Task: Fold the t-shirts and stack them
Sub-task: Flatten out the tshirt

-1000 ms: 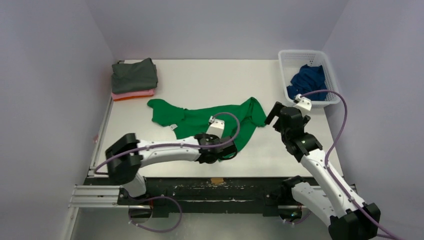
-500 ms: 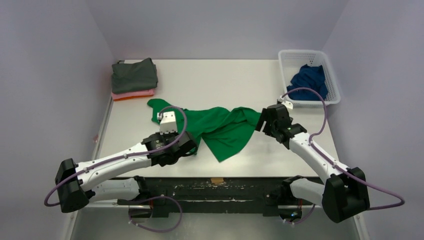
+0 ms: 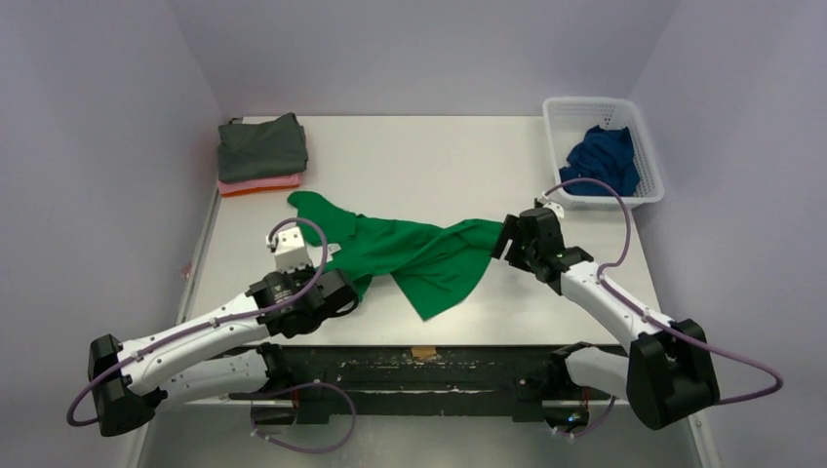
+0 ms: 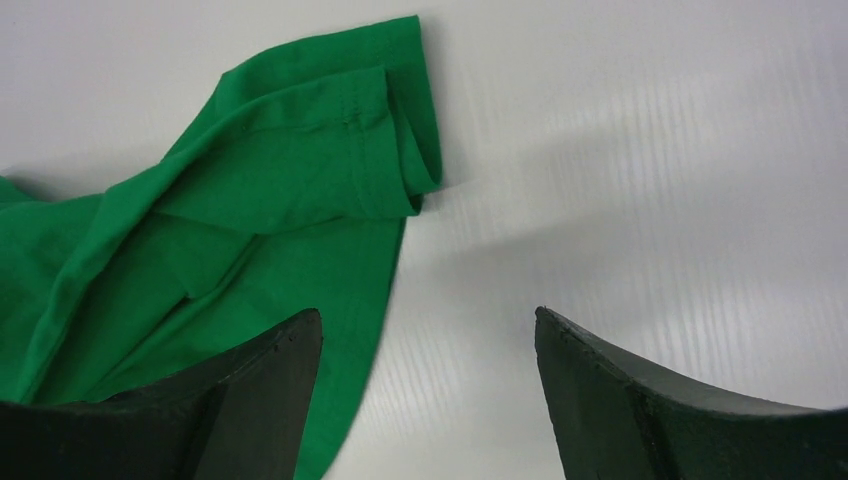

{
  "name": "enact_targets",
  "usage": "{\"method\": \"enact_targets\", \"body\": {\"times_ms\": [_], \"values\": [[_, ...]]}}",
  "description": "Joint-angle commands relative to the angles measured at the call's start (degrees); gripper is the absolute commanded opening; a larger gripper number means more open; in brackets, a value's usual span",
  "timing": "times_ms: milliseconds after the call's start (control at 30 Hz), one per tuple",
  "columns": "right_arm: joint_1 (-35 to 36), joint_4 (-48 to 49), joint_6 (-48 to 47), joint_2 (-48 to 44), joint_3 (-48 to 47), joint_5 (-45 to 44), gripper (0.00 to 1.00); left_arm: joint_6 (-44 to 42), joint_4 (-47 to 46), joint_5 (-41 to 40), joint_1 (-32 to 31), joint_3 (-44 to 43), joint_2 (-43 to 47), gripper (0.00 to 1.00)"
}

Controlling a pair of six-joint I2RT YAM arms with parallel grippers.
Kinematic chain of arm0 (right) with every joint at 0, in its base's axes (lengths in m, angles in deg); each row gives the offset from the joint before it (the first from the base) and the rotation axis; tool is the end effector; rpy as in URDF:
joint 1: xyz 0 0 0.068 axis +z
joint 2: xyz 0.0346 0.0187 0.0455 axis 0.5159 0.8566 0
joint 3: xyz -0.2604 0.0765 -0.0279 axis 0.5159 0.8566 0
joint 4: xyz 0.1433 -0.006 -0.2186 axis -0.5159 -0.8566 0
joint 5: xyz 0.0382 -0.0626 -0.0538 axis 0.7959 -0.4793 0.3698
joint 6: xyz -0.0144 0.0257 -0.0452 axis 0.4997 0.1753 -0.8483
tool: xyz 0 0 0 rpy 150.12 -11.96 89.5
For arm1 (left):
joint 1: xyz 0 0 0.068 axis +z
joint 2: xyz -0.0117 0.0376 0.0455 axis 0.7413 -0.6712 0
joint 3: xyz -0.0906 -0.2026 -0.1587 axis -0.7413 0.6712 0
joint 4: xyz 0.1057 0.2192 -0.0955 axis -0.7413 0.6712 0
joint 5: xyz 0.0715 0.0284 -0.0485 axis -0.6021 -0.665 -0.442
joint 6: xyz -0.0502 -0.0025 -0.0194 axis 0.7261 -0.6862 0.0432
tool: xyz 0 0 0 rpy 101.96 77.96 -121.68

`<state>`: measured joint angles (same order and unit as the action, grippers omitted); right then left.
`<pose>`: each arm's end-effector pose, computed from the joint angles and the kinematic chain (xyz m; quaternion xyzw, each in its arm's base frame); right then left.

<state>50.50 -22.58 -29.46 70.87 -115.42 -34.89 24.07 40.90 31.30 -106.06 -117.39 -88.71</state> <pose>0.2153 0.0689 0.2060 0.1825 0.9066 0.1008 0.3669 0.0935 -0.0950 0.2580 -0.1922 0.8572 0.0817 0.4708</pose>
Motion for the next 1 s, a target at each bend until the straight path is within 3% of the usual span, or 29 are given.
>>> {"method": "enact_targets", "body": {"times_ms": [0, 267, 433, 700, 767, 867, 967], "values": [[0.0, 7.1, -0.3, 5.8, -3.9, 1.4, 0.75, 2.0, 0.5, -1.9, 0.2, 0.2, -1.6, 0.0], [-0.1, 10.0, -4.6, 20.8, -11.7, 0.1, 0.64, 3.3, 2.1, -2.7, 0.2, -0.9, -4.0, 0.0], [-0.1, 13.0, -4.8, 24.1, -11.4, 0.4, 0.54, 3.6, 2.3, -3.7, 0.3, -1.5, -4.2, 0.0], [-0.1, 13.2, -6.3, 22.3, -11.9, 0.0, 0.02, 1.3, 1.3, -5.4, 1.2, -4.3, -4.5, 0.0], [-0.1, 11.5, -7.1, 18.8, -12.4, -1.5, 0.0, -0.6, 1.0, -6.2, 1.3, -6.0, -3.7, 0.0], [-0.1, 8.0, -8.4, 11.7, -14.1, -3.0, 0.0, -12.5, -6.6, -5.9, 2.0, -8.4, 0.1, 0.0], [-0.2, 3.3, -9.8, 2.7, -16.3, -4.1, 0.0, -36.4, -29.7, 7.0, 5.4, -7.5, 7.4, 0.0]]}}
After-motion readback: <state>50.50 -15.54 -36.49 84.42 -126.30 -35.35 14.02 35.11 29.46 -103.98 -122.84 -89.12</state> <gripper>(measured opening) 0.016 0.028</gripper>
